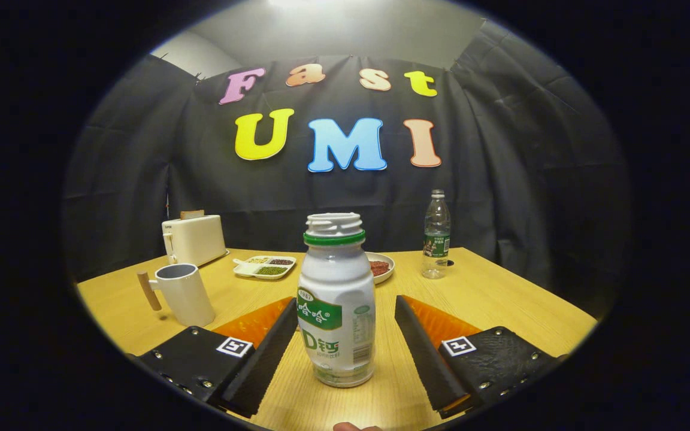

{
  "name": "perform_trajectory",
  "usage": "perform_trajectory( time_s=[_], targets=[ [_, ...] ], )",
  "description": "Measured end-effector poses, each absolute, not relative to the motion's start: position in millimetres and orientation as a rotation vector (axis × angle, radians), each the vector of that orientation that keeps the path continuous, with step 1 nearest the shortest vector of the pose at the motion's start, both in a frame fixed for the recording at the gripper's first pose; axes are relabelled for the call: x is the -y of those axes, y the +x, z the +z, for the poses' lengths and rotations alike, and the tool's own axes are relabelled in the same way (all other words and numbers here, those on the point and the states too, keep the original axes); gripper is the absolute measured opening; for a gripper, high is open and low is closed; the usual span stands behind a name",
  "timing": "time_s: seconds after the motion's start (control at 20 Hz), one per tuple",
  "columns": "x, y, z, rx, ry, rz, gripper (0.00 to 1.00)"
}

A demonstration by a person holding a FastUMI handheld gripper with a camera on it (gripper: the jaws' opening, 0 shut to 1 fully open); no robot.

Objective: Take the bottle from table, then pour the juice into the cup, finally place the bottle on the coaster

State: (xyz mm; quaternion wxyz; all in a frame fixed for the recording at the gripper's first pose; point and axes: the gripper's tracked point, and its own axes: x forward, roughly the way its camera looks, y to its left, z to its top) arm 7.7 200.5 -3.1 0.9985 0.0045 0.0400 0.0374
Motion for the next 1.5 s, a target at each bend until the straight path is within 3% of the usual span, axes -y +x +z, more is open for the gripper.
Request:
perform_trajectory(
  time_s=[0.3, 0.35, 0.4, 0.5, 1.5],
  targets=[
    [-201, 23, -11, -0.085, -0.009, 0.021, 0.99],
    [-202, 27, -13, -0.093, -0.015, 0.018, 0.95],
    [-201, 30, -13, -0.094, -0.027, 0.011, 0.75],
    [-202, 31, -13, -0.112, -0.044, 0.009, 0.73],
    [-267, 70, 10, -0.161, -0.512, 0.194, 0.73]
  ],
)
